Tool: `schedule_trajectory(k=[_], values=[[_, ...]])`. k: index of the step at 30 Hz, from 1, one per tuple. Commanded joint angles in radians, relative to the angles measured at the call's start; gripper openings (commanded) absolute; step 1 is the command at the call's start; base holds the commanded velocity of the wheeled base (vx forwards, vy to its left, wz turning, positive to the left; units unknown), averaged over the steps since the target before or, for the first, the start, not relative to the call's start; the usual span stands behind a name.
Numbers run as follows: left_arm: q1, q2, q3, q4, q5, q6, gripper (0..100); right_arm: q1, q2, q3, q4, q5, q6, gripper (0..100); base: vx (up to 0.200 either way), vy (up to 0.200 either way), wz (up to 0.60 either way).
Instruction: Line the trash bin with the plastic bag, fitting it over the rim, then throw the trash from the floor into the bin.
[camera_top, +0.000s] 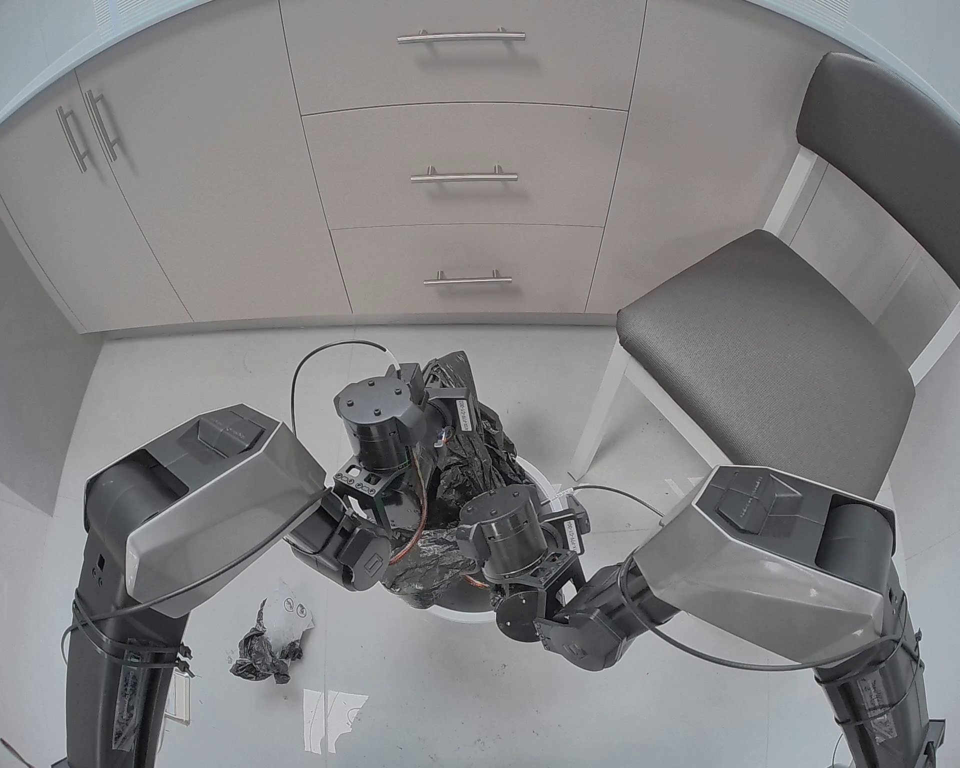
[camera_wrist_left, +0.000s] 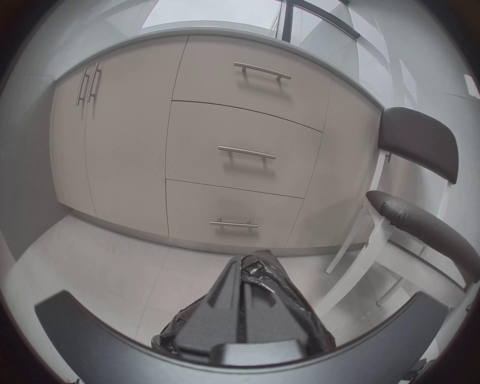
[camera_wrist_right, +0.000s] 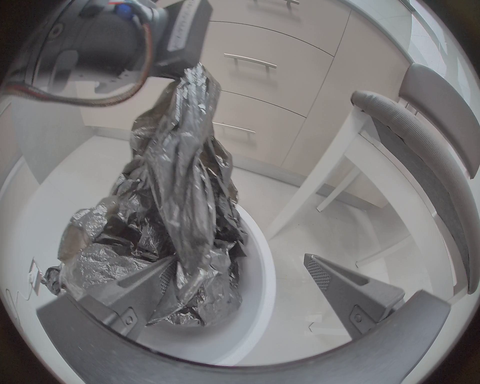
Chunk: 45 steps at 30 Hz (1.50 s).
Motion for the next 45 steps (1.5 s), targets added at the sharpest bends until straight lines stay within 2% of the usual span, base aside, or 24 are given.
schedule_trajectory(k=[1, 15, 17, 30, 36, 45], values=[[-0.001, -0.003, 0.000, -0.003, 0.002, 0.001, 0, -0.023, -0.003, 0.030, -0.007, -0.022, 0.006, 100, 0.000, 0.000, 0.00], [-0.012, -0.004, -0.002, -0.003, 0.003, -0.001, 0, -0.019, -0.084, 0.152, -0.011, -0.068, 0.014, 100, 0.000, 0.000, 0.00], [-0.025, -0.012, 0.001, -0.006, 0.005, -0.005, 0, -0.025, -0.084, 0.171, -0.011, -0.070, 0.040, 100, 0.000, 0.000, 0.00], [-0.127, -0.047, 0.213, -0.096, 0.008, -0.048, 0, -0.003, -0.093, 0.263, -0.014, -0.073, 0.084, 100, 0.000, 0.000, 0.00], [-0.137, -0.052, 0.215, -0.100, 0.008, -0.048, 0, 0.015, -0.099, 0.272, -0.014, -0.074, 0.093, 100, 0.000, 0.000, 0.00], [-0.147, -0.069, 0.221, -0.101, 0.008, -0.048, 0, -0.003, -0.092, 0.287, -0.012, -0.077, 0.107, 100, 0.000, 0.000, 0.00]])
